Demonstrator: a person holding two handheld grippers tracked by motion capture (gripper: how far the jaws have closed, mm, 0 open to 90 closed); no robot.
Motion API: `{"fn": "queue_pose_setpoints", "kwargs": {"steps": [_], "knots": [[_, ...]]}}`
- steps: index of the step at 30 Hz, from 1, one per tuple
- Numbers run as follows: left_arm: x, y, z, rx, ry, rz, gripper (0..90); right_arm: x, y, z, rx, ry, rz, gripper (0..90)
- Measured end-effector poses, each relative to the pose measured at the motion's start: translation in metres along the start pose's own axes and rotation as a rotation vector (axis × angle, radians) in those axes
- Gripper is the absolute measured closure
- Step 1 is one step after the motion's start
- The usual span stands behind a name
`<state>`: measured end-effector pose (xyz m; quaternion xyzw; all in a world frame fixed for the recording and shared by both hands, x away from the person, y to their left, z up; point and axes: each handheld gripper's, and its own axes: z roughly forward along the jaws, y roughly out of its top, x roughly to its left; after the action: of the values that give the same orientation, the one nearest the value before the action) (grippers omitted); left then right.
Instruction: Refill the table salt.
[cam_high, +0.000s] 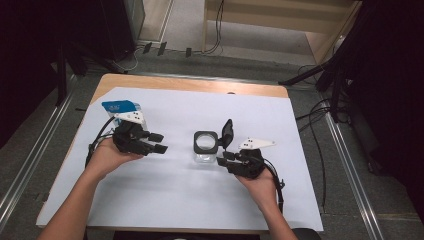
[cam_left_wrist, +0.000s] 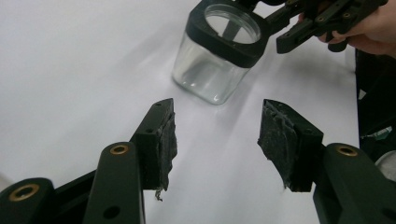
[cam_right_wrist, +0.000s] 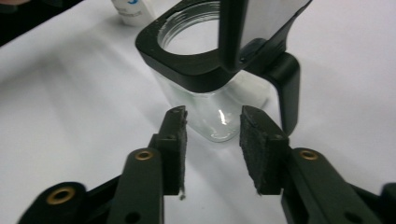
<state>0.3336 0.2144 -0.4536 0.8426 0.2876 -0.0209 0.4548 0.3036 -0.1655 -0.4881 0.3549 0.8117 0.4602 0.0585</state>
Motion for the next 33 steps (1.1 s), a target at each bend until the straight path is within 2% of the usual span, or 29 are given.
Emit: {"fn": "queue_pose_setpoints", "kwargs": {"steps": [12,19,33], "knots": [[0.013,-0.022,-0.031,-0.022,0.079,-0.053,47.3,0.001,-0.001,0.006,0.010,0.033,-0.018,61.3],[0.021,-0.032,-0.052,-0.069,0.125,-0.097,48.8,0.002,-0.001,0.007,0.003,0.047,-0.025,60.9],[0.043,-0.050,-0.087,-0.076,0.215,-0.171,49.9,0.002,-0.002,0.012,0.029,0.051,-0.029,60.9]]}}
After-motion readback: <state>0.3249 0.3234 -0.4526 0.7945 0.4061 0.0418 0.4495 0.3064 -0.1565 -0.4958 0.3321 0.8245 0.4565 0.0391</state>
